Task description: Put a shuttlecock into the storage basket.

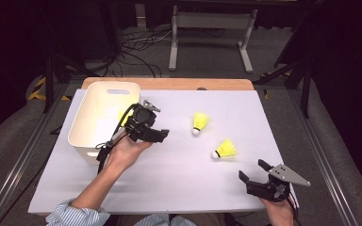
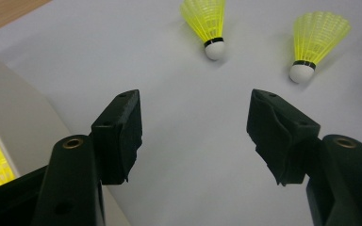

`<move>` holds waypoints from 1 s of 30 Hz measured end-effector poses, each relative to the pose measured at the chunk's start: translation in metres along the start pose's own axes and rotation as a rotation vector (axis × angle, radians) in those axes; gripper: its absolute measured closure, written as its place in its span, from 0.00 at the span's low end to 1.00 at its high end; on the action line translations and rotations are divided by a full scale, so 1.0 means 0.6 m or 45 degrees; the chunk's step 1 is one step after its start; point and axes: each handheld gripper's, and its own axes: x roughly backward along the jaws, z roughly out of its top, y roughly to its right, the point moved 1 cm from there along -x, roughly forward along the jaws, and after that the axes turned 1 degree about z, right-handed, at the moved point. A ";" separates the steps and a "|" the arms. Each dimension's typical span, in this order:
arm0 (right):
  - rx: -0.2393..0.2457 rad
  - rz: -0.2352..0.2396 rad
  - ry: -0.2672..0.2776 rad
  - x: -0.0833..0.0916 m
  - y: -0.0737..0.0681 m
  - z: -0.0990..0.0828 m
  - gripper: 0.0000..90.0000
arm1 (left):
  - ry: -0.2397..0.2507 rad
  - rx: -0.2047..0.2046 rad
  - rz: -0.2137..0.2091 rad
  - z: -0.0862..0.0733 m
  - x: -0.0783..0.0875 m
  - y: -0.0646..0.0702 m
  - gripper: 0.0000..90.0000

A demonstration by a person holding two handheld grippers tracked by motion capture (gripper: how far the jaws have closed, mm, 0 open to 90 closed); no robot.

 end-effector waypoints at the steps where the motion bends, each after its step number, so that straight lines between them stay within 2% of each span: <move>1: 0.000 0.001 0.001 0.000 0.000 0.000 0.14 | -0.002 -0.003 -0.001 -0.001 -0.001 0.002 0.41; 10: -0.028 0.002 -0.009 -0.003 0.000 0.001 0.14 | -0.006 -0.020 -0.004 -0.015 -0.016 0.019 0.40; 17: -0.016 0.013 -0.020 -0.007 -0.006 0.005 0.16 | -0.013 -0.015 -0.013 -0.025 -0.024 0.025 0.39; 21: -0.046 0.015 -0.009 -0.004 -0.004 0.012 0.19 | -0.020 -0.012 -0.014 -0.033 -0.034 0.030 0.38; 27: -0.058 0.028 -0.042 -0.008 -0.002 0.022 0.23 | -0.026 -0.003 -0.024 -0.041 -0.044 0.035 0.38; 30: -0.057 0.040 -0.065 -0.012 -0.003 0.026 0.24 | -0.047 -0.018 -0.010 -0.047 -0.052 0.037 0.38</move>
